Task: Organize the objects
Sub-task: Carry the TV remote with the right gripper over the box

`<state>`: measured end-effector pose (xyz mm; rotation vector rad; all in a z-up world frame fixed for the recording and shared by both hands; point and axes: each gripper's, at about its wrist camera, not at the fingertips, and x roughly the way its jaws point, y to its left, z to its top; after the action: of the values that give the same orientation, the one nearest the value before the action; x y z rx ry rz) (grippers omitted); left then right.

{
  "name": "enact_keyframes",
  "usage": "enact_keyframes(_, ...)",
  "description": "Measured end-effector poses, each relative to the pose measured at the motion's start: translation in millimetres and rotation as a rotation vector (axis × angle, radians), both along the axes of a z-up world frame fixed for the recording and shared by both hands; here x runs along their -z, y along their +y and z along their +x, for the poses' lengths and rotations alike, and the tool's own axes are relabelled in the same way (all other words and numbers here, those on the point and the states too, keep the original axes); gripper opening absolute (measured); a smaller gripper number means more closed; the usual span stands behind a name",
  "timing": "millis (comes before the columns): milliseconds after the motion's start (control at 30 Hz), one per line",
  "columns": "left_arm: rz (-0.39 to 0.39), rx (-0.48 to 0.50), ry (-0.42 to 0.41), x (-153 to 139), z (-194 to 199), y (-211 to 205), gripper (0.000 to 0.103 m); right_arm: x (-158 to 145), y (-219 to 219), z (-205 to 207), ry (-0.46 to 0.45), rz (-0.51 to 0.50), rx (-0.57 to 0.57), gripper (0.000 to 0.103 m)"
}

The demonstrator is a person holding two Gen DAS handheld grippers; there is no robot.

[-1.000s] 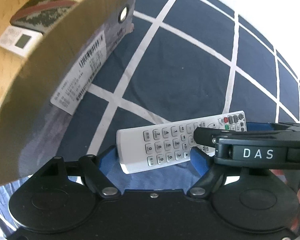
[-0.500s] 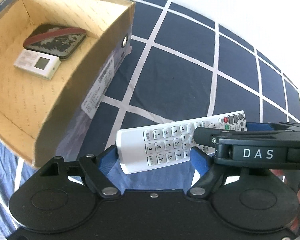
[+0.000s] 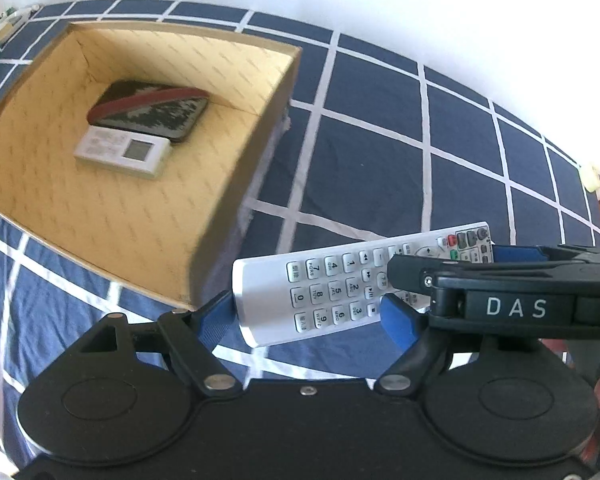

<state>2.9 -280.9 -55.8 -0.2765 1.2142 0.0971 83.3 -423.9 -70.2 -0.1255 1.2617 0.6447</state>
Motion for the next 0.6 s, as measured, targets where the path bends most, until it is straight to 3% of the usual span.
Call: enact_keyframes(600, 0.039, 0.195, -0.047, -45.3, -3.9, 149.5, 0.078, -40.8, 133.4, -60.5, -0.048, 0.039, 0.184, 0.092)
